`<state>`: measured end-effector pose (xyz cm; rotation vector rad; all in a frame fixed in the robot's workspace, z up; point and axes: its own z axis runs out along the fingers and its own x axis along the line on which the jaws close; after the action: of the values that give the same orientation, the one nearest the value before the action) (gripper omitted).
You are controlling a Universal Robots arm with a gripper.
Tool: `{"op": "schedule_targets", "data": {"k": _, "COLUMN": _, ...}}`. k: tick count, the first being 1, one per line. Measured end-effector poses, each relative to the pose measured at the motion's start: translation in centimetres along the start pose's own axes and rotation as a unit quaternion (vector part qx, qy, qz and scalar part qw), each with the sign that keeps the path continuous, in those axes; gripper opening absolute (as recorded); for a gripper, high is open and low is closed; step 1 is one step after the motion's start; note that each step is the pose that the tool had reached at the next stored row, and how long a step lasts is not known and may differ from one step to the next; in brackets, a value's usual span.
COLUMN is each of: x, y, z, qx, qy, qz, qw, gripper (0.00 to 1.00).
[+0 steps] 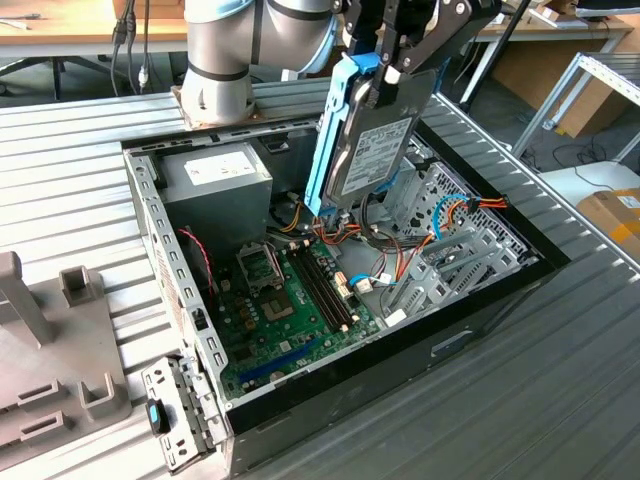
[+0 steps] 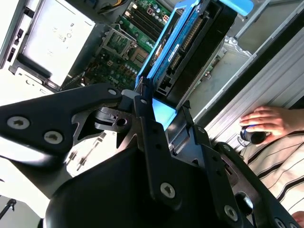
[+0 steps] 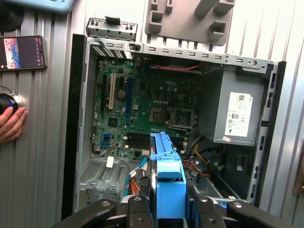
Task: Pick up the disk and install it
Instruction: 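Insert the disk into the insertion slot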
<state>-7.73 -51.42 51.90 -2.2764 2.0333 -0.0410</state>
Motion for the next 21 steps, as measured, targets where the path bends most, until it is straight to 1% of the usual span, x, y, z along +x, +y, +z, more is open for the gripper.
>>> {"op": "schedule_targets", "data": {"k": 2, "x": 0.29, "y": 0.0, "z": -0.01, "qx": 0.0, "qy": 0.0, "qz": 0.0, "qw": 1.0, "gripper": 0.37}}
{"op": "schedule_targets", "data": {"k": 3, "x": 0.55, "y": 0.0, "z": -0.02, "qx": 0.0, "qy": 0.0, "qz": 0.0, "qw": 1.0, "gripper": 0.37}}
{"op": "schedule_targets", "data": {"k": 4, "x": 0.88, "y": 0.01, "z": -0.04, "qx": 0.0, "qy": 0.0, "qz": 0.0, "qw": 1.0, "gripper": 0.37}}
{"op": "schedule_targets", "data": {"k": 5, "x": 1.47, "y": 0.03, "z": -0.06, "qx": 0.0, "qy": 0.0, "qz": 0.0, "qw": 1.0, "gripper": 0.37}}
{"op": "schedule_targets", "data": {"k": 6, "x": 1.89, "y": 0.05, "z": -0.08, "qx": 0.0, "qy": 0.0001, "qz": 0.0, "qw": 1.0, "gripper": 0.37}}
{"op": "schedule_targets", "data": {"k": 7, "x": 2.05, "y": 0.07, "z": -0.08, "qx": 0.0001, "qy": 0.0005, "qz": 0.002, "qw": 1.0, "gripper": 0.37}}
{"op": "schedule_targets", "data": {"k": 13, "x": 2.3, "y": 0.1, "z": -0.05, "qx": 0.0009, "qy": 0.0029, "qz": 0.025, "qw": 0.9997, "gripper": 0.37}}
{"op": "schedule_targets", "data": {"k": 14, "x": 2.35, "y": 0.1, "z": -0.05, "qx": 0.0012, "qy": 0.0038, "qz": 0.034, "qw": 0.9994, "gripper": 0.37}}
{"op": "schedule_targets", "data": {"k": 19, "x": 2.4, "y": 0.1, "z": -0.05, "qx": 0.0013, "qy": 0.004, "qz": 0.036, "qw": 0.9994, "gripper": 0.37}}
{"op": "schedule_targets", "data": {"k": 21, "x": 2.42, "y": -0.03, "z": -0.04, "qx": 0.0013, "qy": 0.004, "qz": 0.035, "qw": 0.9994, "gripper": 0.37}}
